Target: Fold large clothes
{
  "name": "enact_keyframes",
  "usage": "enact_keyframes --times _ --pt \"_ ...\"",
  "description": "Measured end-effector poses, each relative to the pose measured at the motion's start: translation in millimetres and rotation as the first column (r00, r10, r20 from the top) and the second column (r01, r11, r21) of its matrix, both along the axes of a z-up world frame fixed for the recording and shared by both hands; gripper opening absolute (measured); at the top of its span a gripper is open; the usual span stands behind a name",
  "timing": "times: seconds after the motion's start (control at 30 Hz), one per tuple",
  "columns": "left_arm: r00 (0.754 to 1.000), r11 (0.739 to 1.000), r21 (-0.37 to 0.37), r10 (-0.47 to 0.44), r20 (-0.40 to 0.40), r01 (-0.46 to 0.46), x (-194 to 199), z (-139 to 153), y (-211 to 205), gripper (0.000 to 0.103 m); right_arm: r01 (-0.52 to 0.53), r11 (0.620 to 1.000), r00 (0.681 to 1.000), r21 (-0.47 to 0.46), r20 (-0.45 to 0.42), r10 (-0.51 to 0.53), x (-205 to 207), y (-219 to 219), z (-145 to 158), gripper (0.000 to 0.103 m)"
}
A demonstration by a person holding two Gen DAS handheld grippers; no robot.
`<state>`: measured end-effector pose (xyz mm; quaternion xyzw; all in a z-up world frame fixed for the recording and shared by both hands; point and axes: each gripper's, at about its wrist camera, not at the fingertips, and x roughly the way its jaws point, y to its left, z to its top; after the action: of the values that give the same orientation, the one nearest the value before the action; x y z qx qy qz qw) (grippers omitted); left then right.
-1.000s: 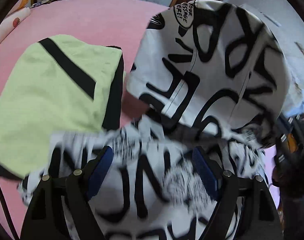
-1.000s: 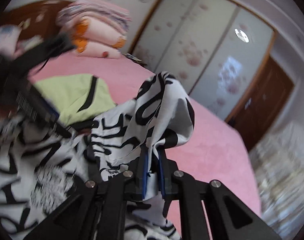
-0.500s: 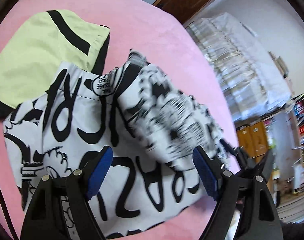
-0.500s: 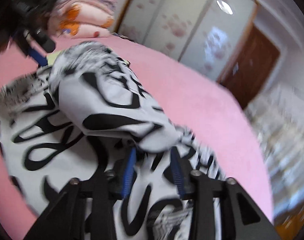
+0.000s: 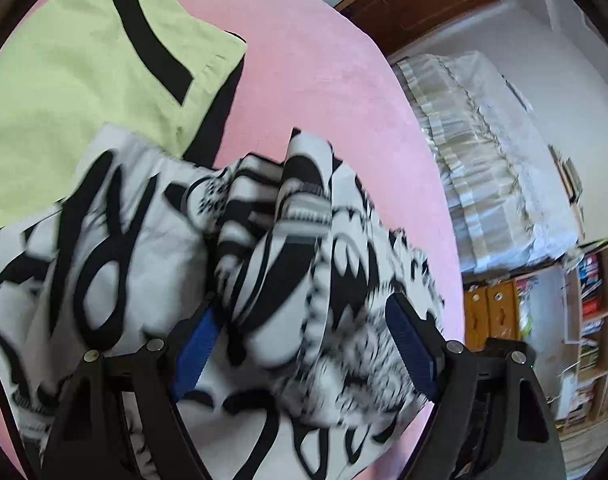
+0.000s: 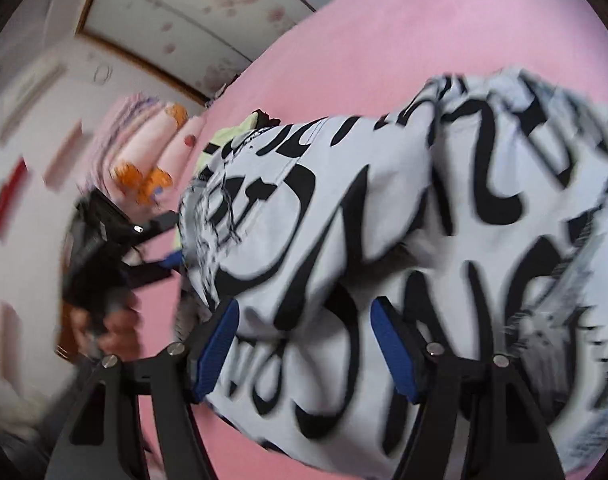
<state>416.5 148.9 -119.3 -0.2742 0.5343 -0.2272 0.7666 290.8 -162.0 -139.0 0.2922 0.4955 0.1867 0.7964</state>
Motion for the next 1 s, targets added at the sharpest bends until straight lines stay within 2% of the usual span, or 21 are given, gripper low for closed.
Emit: enact_keyframes --times 0.1,0.13,0.17,0.2,0.23,0.3,0.4,0.5,0.63,0.7,0.8,0.97,1.0 --pt "1.000 1.000 -0.018 0.007 0.024 -0.007 14.1 1.3 -9.4 0.079 0.045 0.998 0.999 0.036 -0.004 -0.045 20.4 5.0 -10.9 0.068" --pt "0.999 1.000 -0.009 0.013 0.034 -0.013 18.4 3.5 -14.6 0.067 0.066 0.997 0.998 0.036 -0.011 -0.066 29.3 3.9 -13.7 0.068" --pt "0.999 1.000 0.022 0.017 0.029 -0.018 22.3 5.0 -19.9 0.041 0.083 0.996 0.996 0.039 -0.018 -0.082 37.5 3.2 -16.9 0.068" --pt "1.000 0.997 0.068 0.019 0.013 -0.020 28.1 5.7 -27.7 0.026 0.102 0.994 0.995 0.038 -0.021 -0.101 45.9 1.1 -18.4 0.062" --pt "1.000 0.995 0.099 0.027 -0.001 -0.026 32.2 5.7 -32.8 0.013 0.124 0.992 0.992 0.009 -0.019 -0.124 54.2 -1.6 -18.1 0.044" --pt "0.999 0.991 0.124 0.051 -0.004 -0.050 33.5 10.7 -39.9 0.010 0.120 0.990 0.993 -0.069 0.004 -0.120 77.5 -4.2 -8.9 0.016" --pt "0.997 0.992 0.100 0.068 0.048 -0.072 23.8 32.1 -50.1 0.008 0.116 0.989 0.992 -0.089 0.060 -0.111 99.7 -11.2 16.8 0.013" --pt "0.993 0.994 0.022 0.106 0.046 -0.107 7.8 50.4 -52.8 0.008 0.100 0.992 0.988 -0.071 0.122 -0.091 112.6 -22.1 56.5 0.013" --pt "0.992 0.992 -0.037 0.122 0.019 -0.121 -26.1 53.2 -47.8 0.008 0.051 0.998 0.996 -0.026 0.076 -0.049 113.8 -32.0 72.8 0.013" --pt "0.996 0.996 -0.021 0.090 -0.001 -0.090 -48.7 43.2 -51.4 0.007 0.018 0.999 0.998 -0.042 0.054 -0.016 99.0 -35.3 70.0 0.013" --pt "0.999 0.998 0.043 0.041 -0.009 -0.041 -79.1 21.6 -51.4 0.007 -0.030 0.995 1.000 -0.099 0.004 0.031 68.6 -35.5 52.4 0.013" --pt "0.999 0.985 0.173 -0.007 -0.031 0.012 -118.8 -34.5 -57.4 0.007 -0.092 0.975 0.991 -0.200 -0.118 0.070 7.9 -28.4 -13.7 0.013" --pt "0.999 0.981 0.192 -0.007 -0.039 0.014 -122.9 -46.0 -57.3 0.007 -0.091 0.970 0.991 -0.227 -0.120 0.065 -1.0 -27.2 -24.8 0.015"
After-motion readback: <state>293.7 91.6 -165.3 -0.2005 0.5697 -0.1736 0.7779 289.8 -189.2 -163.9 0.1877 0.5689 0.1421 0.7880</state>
